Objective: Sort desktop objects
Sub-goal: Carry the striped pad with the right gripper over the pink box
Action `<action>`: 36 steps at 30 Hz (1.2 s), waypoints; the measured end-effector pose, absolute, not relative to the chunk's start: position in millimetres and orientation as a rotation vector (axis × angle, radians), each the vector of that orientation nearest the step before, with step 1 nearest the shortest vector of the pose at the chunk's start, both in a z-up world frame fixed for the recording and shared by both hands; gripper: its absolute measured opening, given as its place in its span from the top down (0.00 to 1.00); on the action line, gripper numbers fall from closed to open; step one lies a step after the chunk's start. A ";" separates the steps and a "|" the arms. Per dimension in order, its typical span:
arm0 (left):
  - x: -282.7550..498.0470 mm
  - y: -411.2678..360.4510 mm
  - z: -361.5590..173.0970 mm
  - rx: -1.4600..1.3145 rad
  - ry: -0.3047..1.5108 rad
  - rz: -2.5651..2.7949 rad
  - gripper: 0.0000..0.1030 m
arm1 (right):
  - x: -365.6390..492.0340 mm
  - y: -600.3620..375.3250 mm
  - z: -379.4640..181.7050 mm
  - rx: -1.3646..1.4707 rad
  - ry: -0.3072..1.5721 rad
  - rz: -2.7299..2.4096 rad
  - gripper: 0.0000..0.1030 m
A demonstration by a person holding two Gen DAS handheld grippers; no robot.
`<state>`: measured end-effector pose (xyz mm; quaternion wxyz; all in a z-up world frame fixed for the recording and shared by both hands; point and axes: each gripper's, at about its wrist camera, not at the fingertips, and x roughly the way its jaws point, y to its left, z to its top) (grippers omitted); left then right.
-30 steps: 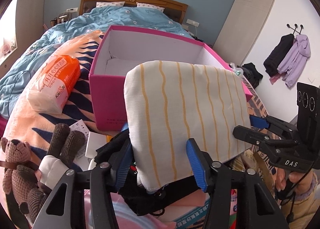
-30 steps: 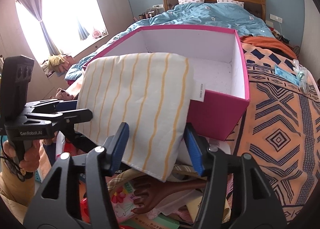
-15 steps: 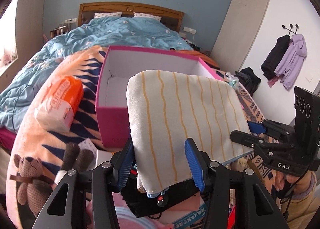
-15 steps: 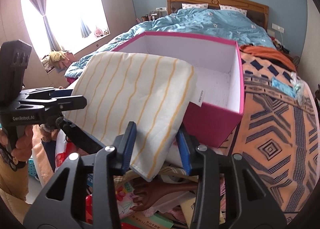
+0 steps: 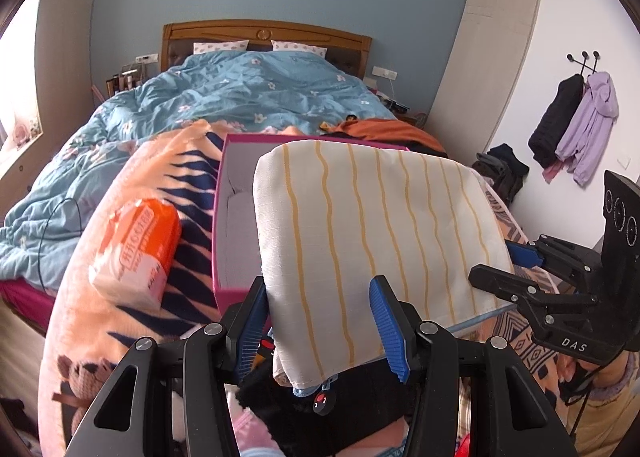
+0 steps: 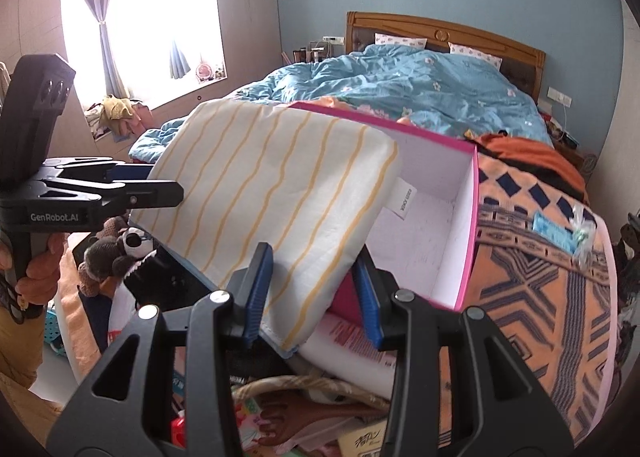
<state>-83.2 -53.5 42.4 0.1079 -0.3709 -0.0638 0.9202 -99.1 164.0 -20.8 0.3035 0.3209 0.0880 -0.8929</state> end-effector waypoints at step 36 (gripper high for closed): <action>-192.4 -63.6 20.9 -1.269 -0.205 2.704 0.50 | -200.4 138.7 -30.5 0.947 0.323 -2.363 0.58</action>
